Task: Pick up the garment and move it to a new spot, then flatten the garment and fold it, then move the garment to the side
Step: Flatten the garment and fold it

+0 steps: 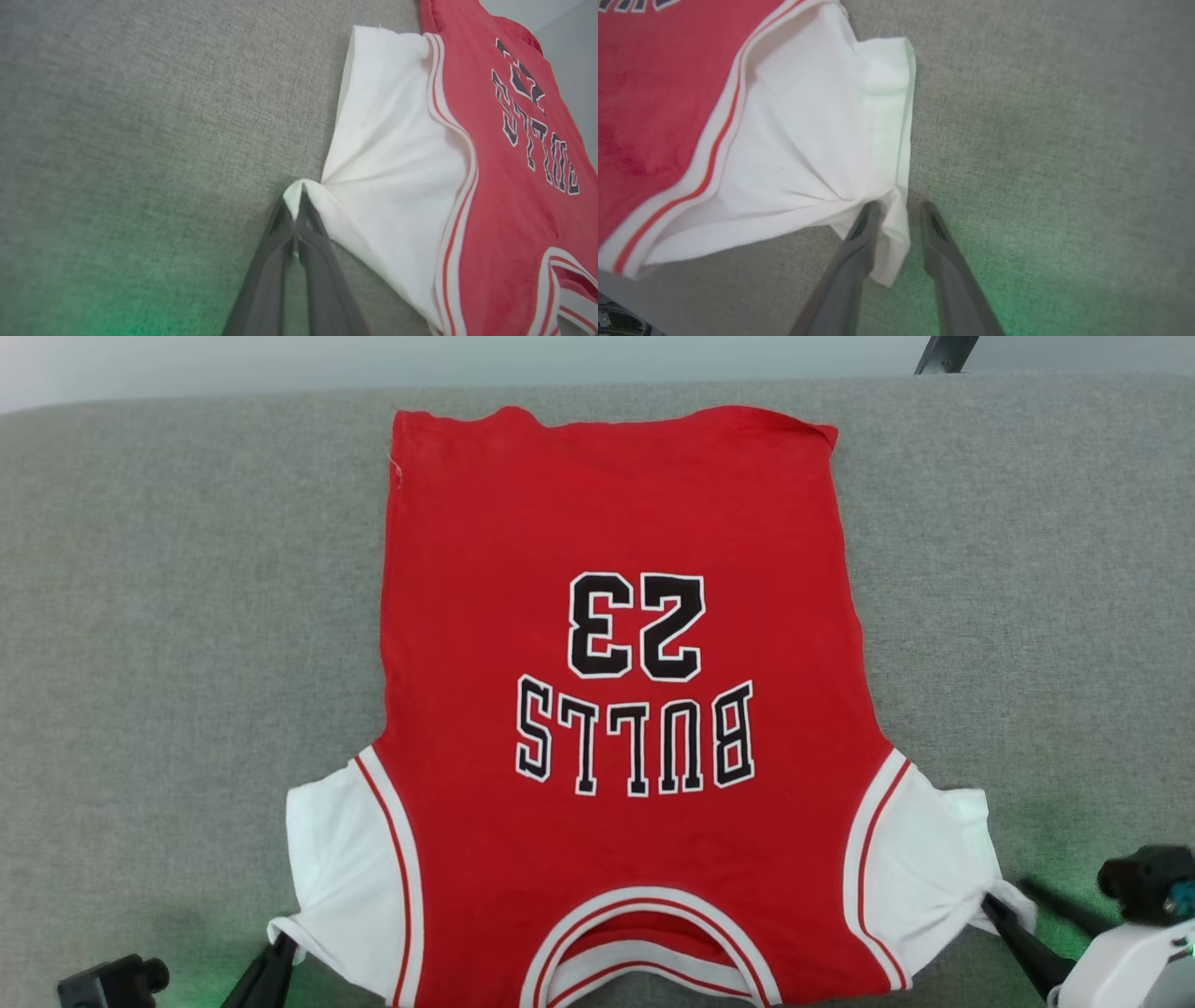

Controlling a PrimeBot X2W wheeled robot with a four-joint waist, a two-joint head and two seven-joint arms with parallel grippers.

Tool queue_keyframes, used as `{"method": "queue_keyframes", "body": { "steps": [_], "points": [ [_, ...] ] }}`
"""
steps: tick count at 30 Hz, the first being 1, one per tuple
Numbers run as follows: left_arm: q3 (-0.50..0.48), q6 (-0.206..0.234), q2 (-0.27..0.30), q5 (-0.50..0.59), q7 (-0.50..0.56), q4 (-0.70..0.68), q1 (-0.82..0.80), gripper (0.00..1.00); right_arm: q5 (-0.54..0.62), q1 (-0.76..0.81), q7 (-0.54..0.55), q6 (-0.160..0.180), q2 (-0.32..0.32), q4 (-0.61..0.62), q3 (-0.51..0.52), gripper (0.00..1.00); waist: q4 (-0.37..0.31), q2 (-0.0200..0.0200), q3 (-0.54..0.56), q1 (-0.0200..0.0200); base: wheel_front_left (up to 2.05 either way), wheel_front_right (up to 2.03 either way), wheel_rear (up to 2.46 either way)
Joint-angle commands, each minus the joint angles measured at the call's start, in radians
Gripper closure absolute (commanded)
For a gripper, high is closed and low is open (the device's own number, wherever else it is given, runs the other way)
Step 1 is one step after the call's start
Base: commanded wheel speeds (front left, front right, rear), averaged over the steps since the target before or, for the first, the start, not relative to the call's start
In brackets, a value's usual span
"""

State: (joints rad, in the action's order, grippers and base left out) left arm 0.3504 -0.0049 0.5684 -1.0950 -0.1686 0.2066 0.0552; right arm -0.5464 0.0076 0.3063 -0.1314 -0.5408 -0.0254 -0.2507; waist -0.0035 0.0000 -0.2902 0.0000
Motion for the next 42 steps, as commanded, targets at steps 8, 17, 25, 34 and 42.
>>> {"method": "queue_keyframes", "body": {
  "steps": [8, 17, 25, 34, 42],
  "points": [
    [0.039, 0.015, -0.023, 0.035, 0.009, -0.031, -0.021, 1.0, 0.007, -0.041, 0.114, 0.001, -0.023, 0.207, 0.154, 0.0, 0.023, 0.0, -0.008, 0.0, 0.0, 0.0, 0.0],
    [0.085, 0.044, -0.03, 0.11, 0.027, -0.079, -0.115, 1.0, -0.036, -0.427, 0.36, 0.001, -0.062, 0.158, 0.08, 0.0, 0.104, 0.0, -0.097, 0.0, 0.0, 0.0, 0.0],
    [0.163, 0.046, -0.078, 0.19, 0.053, -0.089, -0.218, 1.0, 0.008, -0.954, 0.546, 0.001, 0.017, -0.291, -0.039, 0.0, 0.233, 0.0, -0.214, 0.0, 0.0, 0.0, 0.0],
    [0.199, 0.012, -0.121, 0.204, 0.044, -0.048, -0.278, 1.0, 0.166, -1.235, 0.571, 0.001, 0.087, -0.71, -0.045, 0.0, 0.339, 0.0, -0.295, 0.0, 0.0, 0.0, 0.0],
    [0.208, 0.009, -0.133, 0.206, 0.044, -0.011, -0.292, 1.0, 0.171, -1.229, 0.587, 0.0, 0.116, -0.861, -0.105, 0.33, 0.334, 0.0, -0.303, 0.0, 0.0, 0.0, 0.0]
  ]
}}
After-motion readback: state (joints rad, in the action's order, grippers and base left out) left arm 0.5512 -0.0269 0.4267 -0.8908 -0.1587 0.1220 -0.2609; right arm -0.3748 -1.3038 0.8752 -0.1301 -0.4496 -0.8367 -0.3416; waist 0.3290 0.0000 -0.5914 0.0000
